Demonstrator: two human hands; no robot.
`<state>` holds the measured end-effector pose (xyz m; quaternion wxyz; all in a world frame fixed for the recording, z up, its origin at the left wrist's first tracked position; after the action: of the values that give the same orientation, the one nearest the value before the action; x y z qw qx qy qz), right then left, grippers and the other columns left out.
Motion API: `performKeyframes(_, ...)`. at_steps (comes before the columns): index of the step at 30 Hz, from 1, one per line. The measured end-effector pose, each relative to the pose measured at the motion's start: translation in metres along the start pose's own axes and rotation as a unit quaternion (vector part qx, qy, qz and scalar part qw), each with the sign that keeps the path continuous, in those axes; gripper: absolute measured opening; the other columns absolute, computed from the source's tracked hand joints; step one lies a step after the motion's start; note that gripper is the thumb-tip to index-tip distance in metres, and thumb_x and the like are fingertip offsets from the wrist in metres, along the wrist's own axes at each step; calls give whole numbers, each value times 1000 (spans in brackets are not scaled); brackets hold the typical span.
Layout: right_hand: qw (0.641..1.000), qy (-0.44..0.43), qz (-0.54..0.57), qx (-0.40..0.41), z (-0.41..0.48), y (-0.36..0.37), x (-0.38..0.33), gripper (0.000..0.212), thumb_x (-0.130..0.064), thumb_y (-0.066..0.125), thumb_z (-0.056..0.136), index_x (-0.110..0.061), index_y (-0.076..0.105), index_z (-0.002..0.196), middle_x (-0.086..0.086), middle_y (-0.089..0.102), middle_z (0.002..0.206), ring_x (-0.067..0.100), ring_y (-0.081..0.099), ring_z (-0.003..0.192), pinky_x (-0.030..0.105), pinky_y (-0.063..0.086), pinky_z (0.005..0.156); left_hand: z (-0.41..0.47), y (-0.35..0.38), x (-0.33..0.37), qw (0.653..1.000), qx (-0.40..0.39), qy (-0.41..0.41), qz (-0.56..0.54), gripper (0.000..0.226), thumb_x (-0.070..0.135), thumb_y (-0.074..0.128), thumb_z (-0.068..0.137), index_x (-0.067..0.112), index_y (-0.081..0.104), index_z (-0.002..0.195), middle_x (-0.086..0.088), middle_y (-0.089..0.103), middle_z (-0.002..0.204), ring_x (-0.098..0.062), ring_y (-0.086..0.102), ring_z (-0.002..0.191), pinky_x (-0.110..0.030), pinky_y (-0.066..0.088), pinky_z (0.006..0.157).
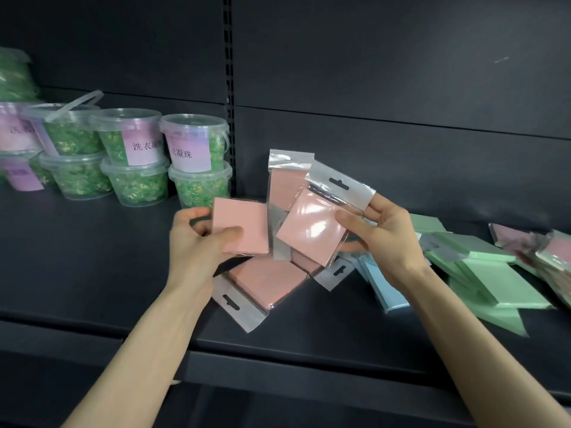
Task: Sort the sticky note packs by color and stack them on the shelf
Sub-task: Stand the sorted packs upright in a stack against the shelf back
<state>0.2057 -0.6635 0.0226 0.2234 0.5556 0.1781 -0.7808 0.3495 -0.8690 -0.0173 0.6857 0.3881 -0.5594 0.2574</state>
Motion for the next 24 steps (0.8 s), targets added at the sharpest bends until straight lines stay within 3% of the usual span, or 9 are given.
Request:
performKeyframes(3,1000,2,18,-23,-2,7,-1,29,1,62,86,-21,66,105,-3,74,95,16,71,80,29,58,56,-6,13,-5,997,-67,-45,-20,37,-7,65,80,13,60,110,-7,70,99,-24,68,93,-40,57,79)
performKeyframes(6,999,15,15,-31,-2,13,4,28,0,63,86,-17,65,108,-1,74,96,19,72,82,35,60,60,-16,30,-7,980,-133,-97,-110,20,1,56,89,12,64,104,-7,72,99,-22,70,89,-42,59,69)
performKeyframes(9,999,35,14,-32,-1,18,10,20,-1,64,85,-10,63,104,1,73,92,20,72,80,38,60,61,-20,41,-8,968,-168,-120,-143,7,13,57,89,11,59,96,-8,71,93,-20,68,83,-44,57,76)
performKeyframes(12,998,41,-4,-37,-2,27,12,14,-1,65,85,-8,63,97,5,68,87,23,72,74,40,60,63,-26,50,-6,967,-226,-84,-86,31,20,70,69,11,56,94,-6,70,88,-15,68,77,-31,56,66)
performKeyframes(15,998,41,-6,-44,-2,31,12,19,-3,67,84,-10,62,100,4,68,92,27,72,82,46,60,70,-26,48,-4,971,-234,-33,-22,45,17,74,62,16,60,105,-7,72,96,-21,68,84,-34,55,73)
performKeyframes(18,994,63,-24,-86,3,31,9,33,-12,69,84,-18,58,115,0,69,110,21,69,97,45,58,78,-19,47,3,972,-230,-7,-44,40,14,72,67,13,60,105,-6,71,97,-21,68,85,-35,55,70)
performKeyframes(21,983,97,-57,-147,14,34,2,36,-16,66,87,-17,55,121,6,72,105,24,70,96,38,59,77,-10,55,7,968,-246,8,-57,32,7,68,76,11,58,106,-4,71,98,-15,67,87,-27,55,71)
performKeyframes(24,985,83,-85,-128,36,30,-7,37,-6,67,85,-9,54,119,13,71,103,25,71,88,37,60,73,14,59,15,964,-234,93,85,23,9,71,80,16,62,100,4,71,95,-7,65,88,-18,52,78)
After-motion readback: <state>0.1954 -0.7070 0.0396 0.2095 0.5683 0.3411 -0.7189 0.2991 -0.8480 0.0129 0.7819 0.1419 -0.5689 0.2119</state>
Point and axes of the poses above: each hand's wrist, its own z-axis towards the middle knuckle, its own y-axis out of the palm, x = y × z, the point moved 7 cm from there along z, towards the middle knuckle
